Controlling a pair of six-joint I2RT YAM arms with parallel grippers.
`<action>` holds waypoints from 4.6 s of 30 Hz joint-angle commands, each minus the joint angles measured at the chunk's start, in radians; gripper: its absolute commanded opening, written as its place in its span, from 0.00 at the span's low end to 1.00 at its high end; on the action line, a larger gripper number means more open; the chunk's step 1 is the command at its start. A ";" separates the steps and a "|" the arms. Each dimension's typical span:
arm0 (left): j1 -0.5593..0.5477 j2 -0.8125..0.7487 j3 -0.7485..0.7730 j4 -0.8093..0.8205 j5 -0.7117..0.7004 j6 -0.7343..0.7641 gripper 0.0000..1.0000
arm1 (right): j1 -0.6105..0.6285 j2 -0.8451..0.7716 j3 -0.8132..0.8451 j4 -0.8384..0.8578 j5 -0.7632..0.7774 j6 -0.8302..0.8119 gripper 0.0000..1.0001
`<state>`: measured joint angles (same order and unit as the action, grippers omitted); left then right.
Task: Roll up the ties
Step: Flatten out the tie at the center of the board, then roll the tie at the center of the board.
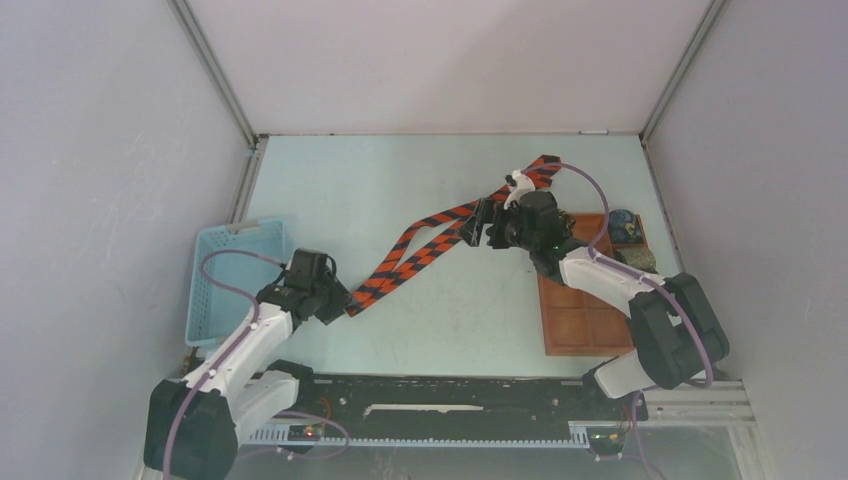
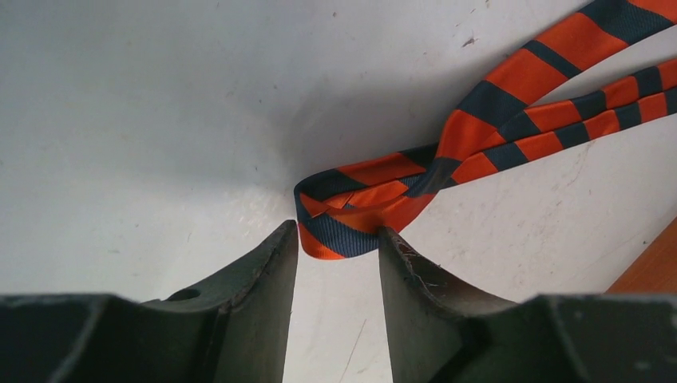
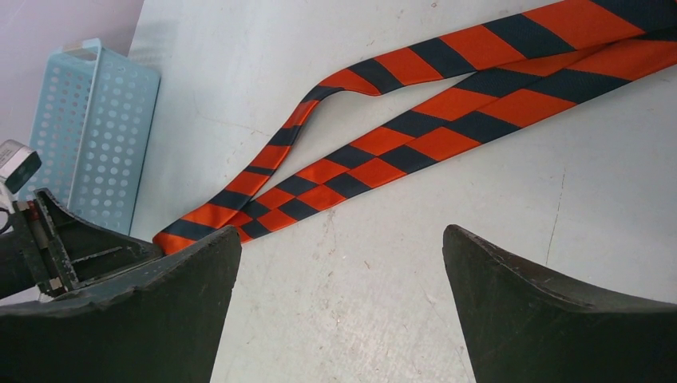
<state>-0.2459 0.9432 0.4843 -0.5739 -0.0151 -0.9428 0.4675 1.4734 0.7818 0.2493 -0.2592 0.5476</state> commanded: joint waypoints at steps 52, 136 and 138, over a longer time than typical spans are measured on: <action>-0.009 0.007 -0.048 0.083 0.007 0.157 0.00 | 0.253 0.705 0.903 -0.657 0.242 0.334 0.46; 0.000 -0.153 -0.144 0.118 -0.035 0.050 0.52 | 0.295 0.485 0.608 -0.575 0.424 0.373 0.21; 0.000 -0.147 -0.147 0.124 -0.037 0.051 0.52 | 0.301 0.466 0.602 -0.575 0.425 0.372 0.21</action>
<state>-0.2493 0.7906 0.3553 -0.4904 -0.0341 -0.8829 0.7620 2.0274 1.3930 -0.3412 0.1364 0.9276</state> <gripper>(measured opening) 0.524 0.207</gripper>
